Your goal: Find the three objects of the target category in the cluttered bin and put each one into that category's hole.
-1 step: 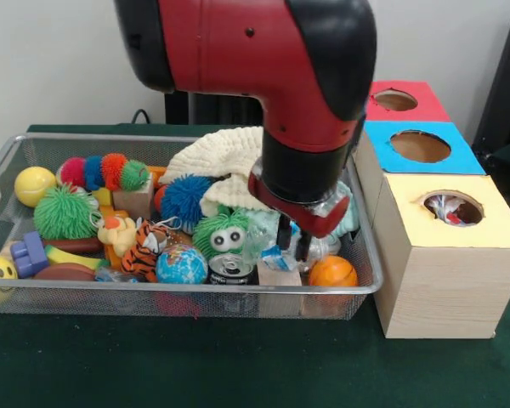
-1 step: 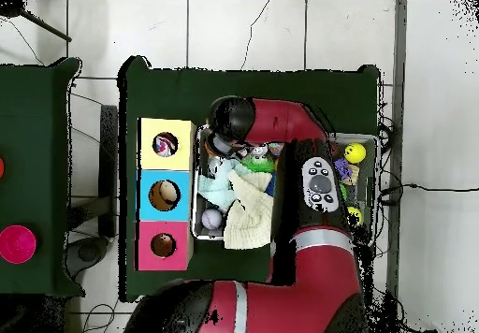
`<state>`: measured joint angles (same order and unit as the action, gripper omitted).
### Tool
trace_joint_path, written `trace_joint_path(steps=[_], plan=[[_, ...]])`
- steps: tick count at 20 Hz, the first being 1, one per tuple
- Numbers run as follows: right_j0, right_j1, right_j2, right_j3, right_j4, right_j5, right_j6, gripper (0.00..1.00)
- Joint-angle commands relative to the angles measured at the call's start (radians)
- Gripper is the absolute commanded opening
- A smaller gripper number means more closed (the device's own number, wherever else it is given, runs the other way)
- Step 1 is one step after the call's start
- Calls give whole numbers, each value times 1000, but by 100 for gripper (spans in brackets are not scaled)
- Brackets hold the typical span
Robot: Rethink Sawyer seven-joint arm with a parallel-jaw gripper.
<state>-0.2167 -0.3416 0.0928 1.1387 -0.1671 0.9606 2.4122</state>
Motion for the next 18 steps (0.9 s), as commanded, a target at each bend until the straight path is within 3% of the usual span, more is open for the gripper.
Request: trace_joint_path(steps=[1,9,14,18], plan=[[33,47,-47,31,77,-92,343,100],[76,11,-77,149,154,-184,369,100],[90,17,-113,178,187,-259,380,100],[76,63,-142,145,172,-287,316,100]])
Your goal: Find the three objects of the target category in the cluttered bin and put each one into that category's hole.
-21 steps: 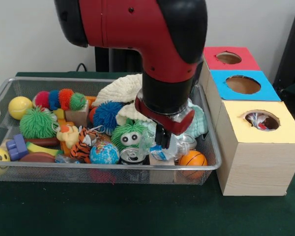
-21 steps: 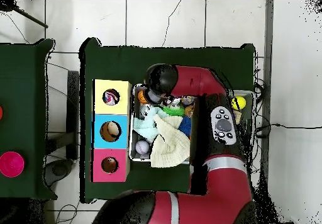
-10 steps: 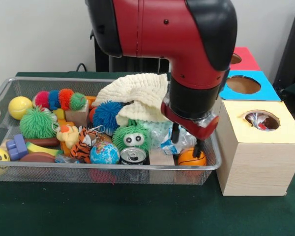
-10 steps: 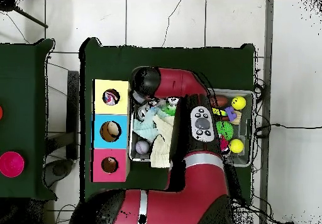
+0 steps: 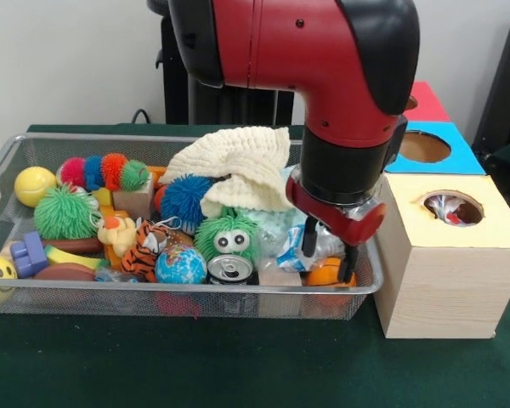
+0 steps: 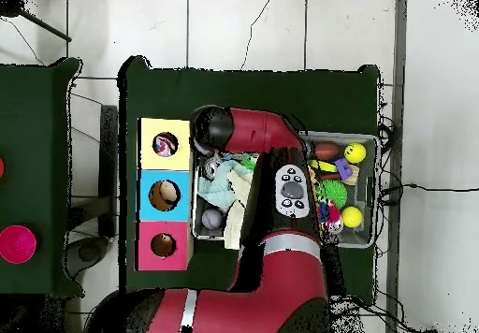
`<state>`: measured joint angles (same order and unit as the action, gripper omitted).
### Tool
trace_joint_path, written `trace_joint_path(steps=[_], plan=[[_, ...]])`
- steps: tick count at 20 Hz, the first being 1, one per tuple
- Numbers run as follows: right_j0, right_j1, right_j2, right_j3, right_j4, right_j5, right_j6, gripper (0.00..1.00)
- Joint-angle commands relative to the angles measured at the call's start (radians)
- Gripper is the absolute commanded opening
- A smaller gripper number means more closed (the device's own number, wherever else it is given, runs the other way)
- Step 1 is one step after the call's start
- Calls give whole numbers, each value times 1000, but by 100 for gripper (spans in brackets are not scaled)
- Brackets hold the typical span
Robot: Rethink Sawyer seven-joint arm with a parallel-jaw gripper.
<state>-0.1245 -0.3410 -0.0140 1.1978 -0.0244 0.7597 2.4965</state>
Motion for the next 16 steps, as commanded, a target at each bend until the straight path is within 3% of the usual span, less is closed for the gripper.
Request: trace_joint_path(steps=[1,4,6,11,14,16], plan=[[-33,84,-35,64,21,-87,193,100],[-83,128,-16,52,11,-123,113,100],[-96,117,-2,80,15,-130,91,100],[-73,52,-7,168,48,-88,115,100],[-68,88,25,189,59,-105,106,100],[-39,109,21,200,64,-153,154,100]])
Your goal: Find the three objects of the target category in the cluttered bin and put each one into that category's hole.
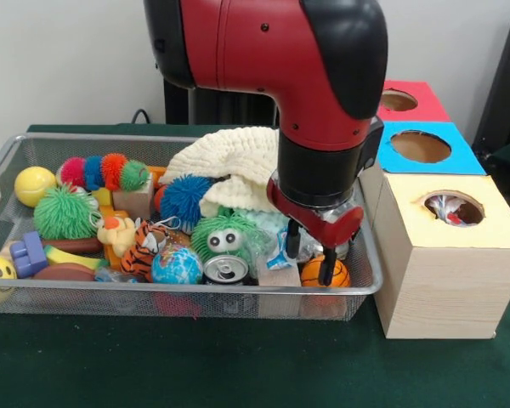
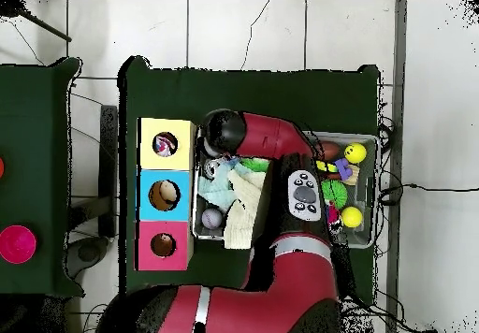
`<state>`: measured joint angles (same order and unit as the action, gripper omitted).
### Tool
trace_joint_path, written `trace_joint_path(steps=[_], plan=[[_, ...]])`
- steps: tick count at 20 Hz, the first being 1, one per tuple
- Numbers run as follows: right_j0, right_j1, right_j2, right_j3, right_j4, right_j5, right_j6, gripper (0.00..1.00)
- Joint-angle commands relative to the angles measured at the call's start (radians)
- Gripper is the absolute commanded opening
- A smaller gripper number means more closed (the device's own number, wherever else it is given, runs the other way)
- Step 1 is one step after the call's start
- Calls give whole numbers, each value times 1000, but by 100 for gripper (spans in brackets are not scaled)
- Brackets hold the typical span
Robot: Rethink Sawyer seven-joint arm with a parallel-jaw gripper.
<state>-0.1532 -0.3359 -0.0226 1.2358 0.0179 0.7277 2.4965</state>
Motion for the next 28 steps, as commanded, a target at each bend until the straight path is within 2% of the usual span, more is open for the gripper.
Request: trace_joint_path(steps=[1,4,7,14,20,24,26,28], plan=[[15,103,13,166,26,-134,191,100],[73,76,-35,185,40,-126,252,100],[79,54,-39,210,67,-108,239,100],[103,67,-50,229,121,-141,242,100],[153,-39,-87,323,182,-110,268,100],[124,-51,-105,324,188,-117,219,100],[101,-68,-99,318,200,-89,194,100],[108,-99,-98,322,217,-50,196,100]])
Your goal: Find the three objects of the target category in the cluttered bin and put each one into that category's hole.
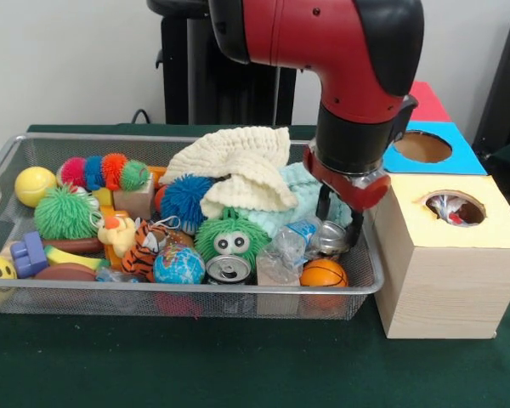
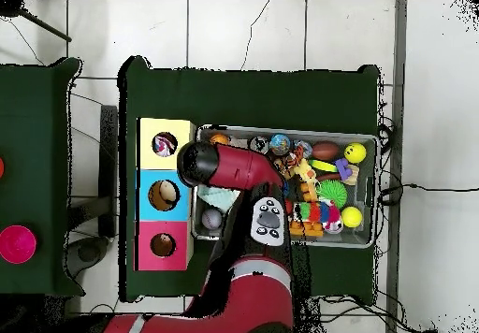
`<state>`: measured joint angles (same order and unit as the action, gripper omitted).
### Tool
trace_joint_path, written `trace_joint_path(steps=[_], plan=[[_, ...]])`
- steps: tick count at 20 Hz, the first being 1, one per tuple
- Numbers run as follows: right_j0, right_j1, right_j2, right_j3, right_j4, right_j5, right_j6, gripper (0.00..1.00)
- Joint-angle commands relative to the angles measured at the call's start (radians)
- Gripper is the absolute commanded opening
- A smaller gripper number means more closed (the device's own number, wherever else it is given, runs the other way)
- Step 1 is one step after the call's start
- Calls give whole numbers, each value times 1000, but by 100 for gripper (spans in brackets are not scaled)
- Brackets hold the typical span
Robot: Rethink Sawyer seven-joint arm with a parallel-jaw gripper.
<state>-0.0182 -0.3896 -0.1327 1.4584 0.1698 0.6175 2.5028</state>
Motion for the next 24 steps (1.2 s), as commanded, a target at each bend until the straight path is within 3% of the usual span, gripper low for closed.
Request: trace_joint_path(steps=[1,7,13,19,24], plan=[[-9,-62,1,101,70,76,205,100],[12,-77,-32,39,79,167,220,100],[-2,12,-42,-68,70,159,191,100],[-1,80,-57,-234,43,272,157,100],[-42,147,-54,-311,23,276,98,100]])
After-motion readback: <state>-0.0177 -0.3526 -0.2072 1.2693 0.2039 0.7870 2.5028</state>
